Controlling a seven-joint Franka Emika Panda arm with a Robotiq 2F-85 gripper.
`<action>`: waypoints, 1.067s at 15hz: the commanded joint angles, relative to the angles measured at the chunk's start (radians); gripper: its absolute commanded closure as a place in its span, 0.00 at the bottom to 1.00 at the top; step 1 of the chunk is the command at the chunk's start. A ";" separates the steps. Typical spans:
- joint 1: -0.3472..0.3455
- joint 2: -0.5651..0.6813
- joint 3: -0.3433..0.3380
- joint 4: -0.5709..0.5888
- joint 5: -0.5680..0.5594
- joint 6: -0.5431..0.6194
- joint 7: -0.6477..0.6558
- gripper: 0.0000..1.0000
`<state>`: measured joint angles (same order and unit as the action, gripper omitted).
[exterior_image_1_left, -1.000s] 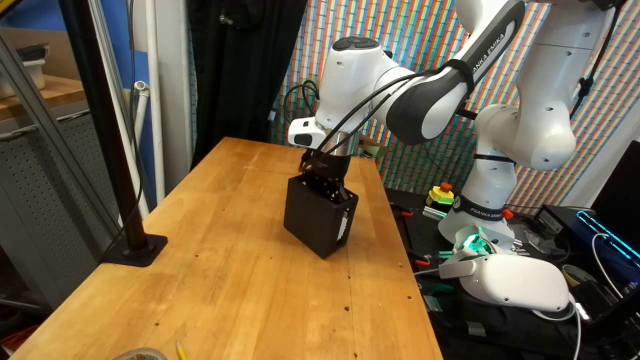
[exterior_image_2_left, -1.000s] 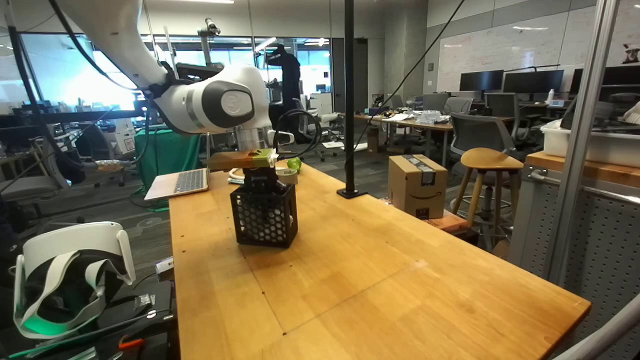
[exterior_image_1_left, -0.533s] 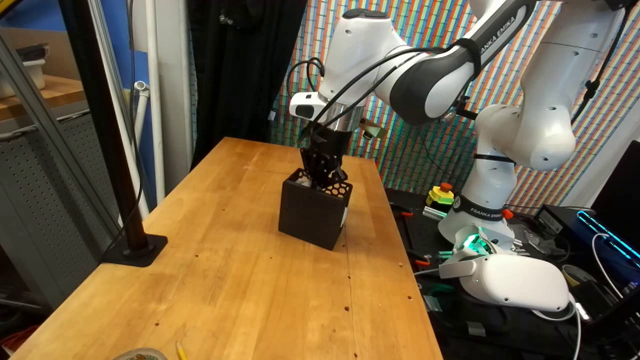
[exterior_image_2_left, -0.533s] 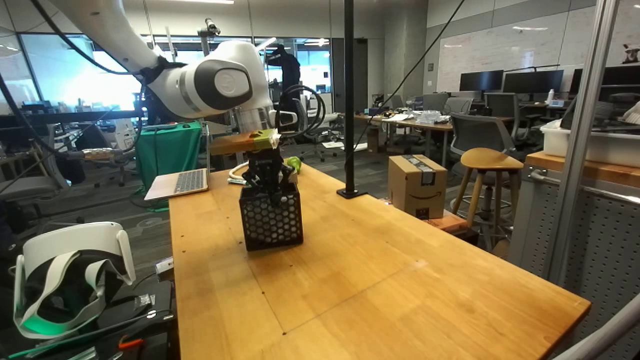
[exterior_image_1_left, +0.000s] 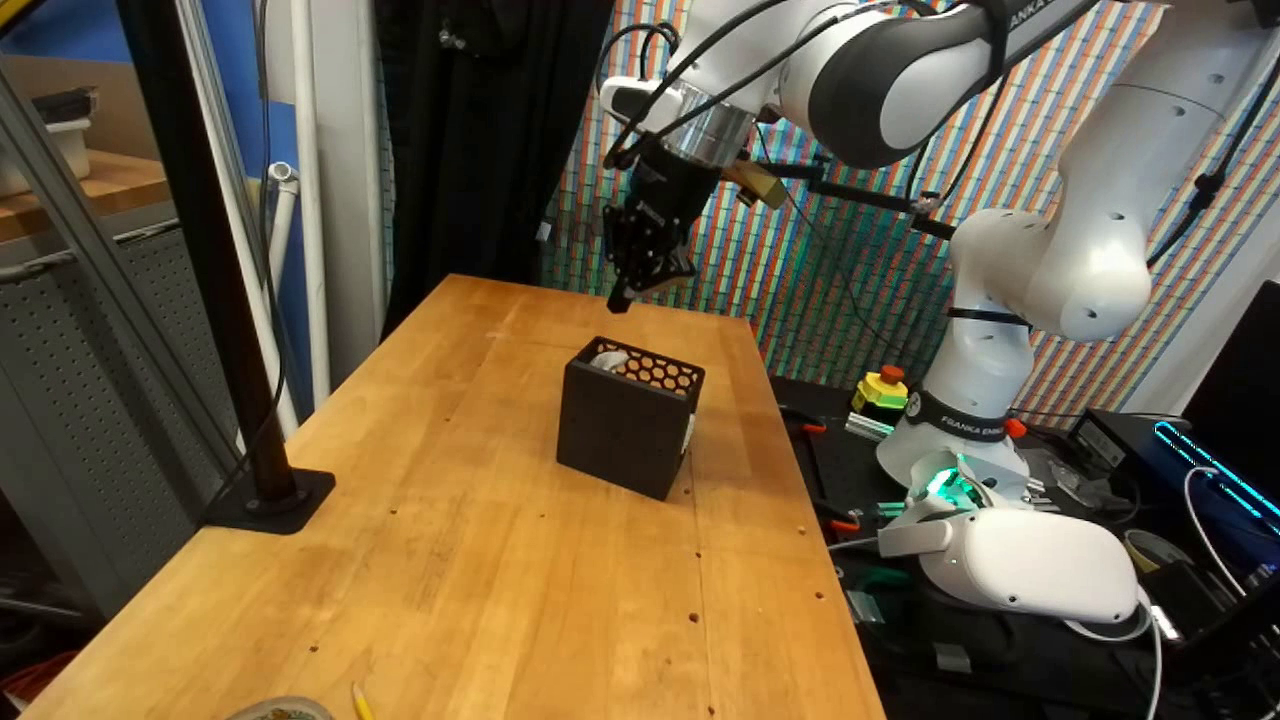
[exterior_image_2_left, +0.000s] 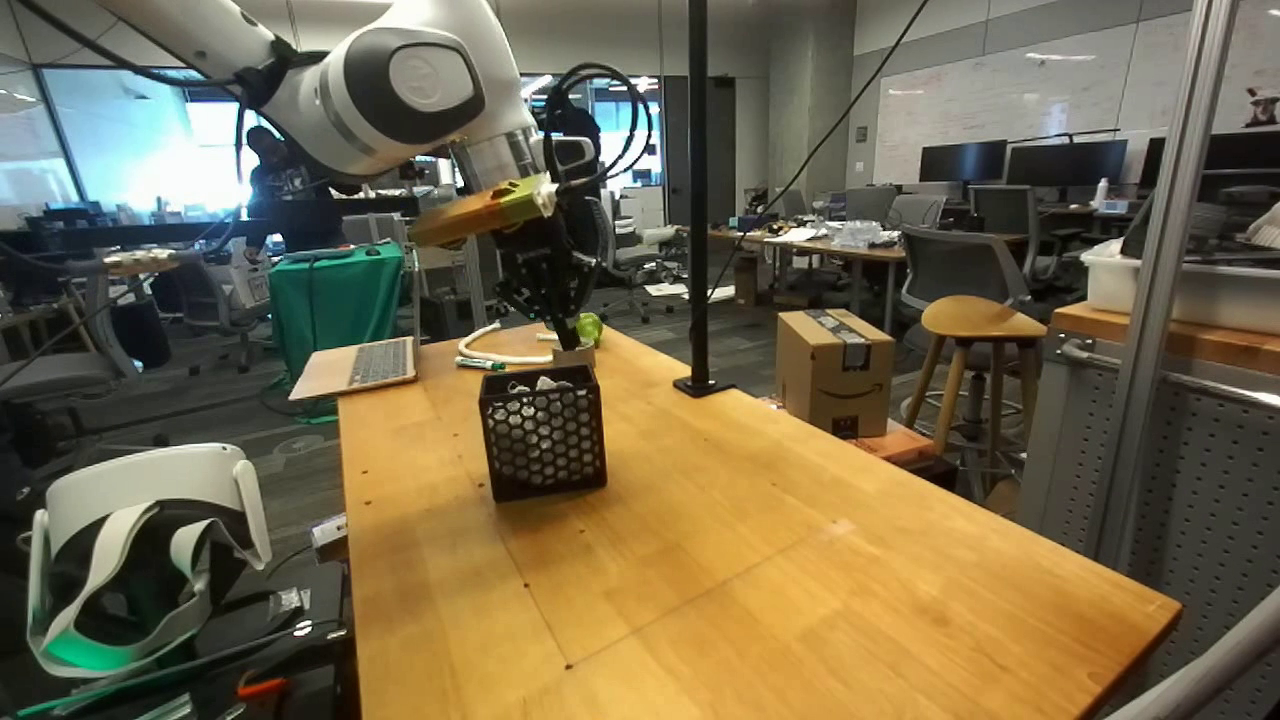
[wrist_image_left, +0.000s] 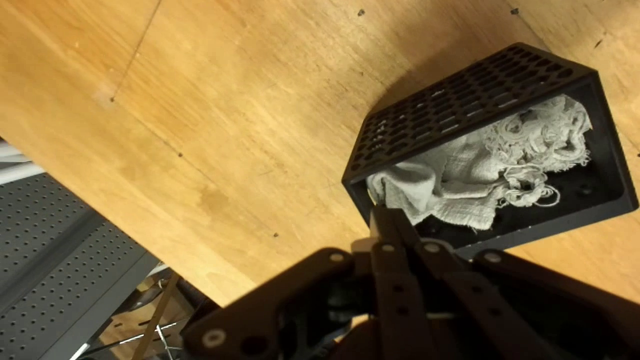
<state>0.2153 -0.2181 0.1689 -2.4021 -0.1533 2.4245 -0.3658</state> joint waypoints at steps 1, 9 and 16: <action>0.013 -0.072 -0.031 -0.038 0.055 0.029 -0.052 0.94; 0.011 -0.086 -0.036 -0.052 0.055 0.032 -0.020 0.65; 0.012 -0.087 -0.036 -0.055 0.055 0.034 -0.020 0.66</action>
<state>0.2211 -0.3055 0.1381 -2.4584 -0.0952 2.4609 -0.3887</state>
